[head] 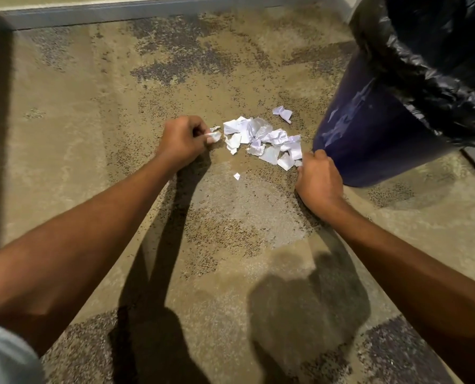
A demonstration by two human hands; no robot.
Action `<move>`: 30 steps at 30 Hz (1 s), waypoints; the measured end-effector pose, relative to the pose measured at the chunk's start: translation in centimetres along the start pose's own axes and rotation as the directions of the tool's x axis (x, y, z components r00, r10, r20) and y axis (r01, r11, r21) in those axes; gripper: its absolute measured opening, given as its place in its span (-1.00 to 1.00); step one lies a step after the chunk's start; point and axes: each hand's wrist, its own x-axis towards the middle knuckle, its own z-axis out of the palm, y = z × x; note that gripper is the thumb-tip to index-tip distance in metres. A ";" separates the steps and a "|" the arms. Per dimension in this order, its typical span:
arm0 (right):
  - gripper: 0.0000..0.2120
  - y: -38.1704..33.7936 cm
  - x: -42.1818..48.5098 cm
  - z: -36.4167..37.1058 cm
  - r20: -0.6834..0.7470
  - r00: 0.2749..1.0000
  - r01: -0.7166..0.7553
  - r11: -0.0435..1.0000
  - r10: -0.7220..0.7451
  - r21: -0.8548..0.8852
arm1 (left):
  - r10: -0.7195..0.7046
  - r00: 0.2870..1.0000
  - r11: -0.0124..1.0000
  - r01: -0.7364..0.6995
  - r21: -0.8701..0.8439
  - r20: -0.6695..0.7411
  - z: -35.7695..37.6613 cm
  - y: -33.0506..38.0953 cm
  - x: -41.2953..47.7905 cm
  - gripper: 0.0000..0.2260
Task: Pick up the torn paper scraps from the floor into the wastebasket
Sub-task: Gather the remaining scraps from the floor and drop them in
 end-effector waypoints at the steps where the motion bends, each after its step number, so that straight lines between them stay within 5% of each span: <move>1: -0.69 -0.1 0.0 0.0 -0.008 1.000 0.001 1.000 -0.001 0.000 | 0.013 1.000 0.999 -0.013 -0.037 0.001 0.1 0.7 0.1 -0.90; 8: -0.80 0.2 -0.1 0.1 -0.034 0.999 0.033 0.996 -0.030 0.087 | 0.048 0.997 0.998 -0.045 -0.047 0.067 2.3 4.2 1.8 -0.86; 13: -0.66 -0.2 0.1 -0.9 -0.081 0.996 0.051 0.927 -0.022 0.371 | 0.030 0.966 0.992 -0.061 0.113 0.256 4.3 4.3 2.0 -0.14; 16: -0.46 -1.2 1.6 -1.1 -0.009 0.997 -0.061 0.874 0.075 0.481 | 0.020 0.954 0.959 -0.103 0.264 0.301 4.8 4.8 2.3 0.02; 20: 0.06 -2.5 3.9 -1.2 0.204 0.976 -0.166 0.872 0.079 0.460 | 0.050 0.962 0.937 -0.139 0.322 0.270 5.3 4.8 2.7 -0.24; 22: 0.16 -2.9 4.8 -1.1 0.263 0.964 -0.152 0.885 0.035 0.441 | 0.081 0.967 0.941 -0.154 0.300 0.241 5.3 4.6 2.6 -0.38; 30: -0.27 -4.2 5.8 -1.0 0.308 0.947 -0.069 0.884 -0.087 0.462 | 0.129 0.979 0.961 -0.164 0.223 0.160 5.8 4.1 1.9 -0.81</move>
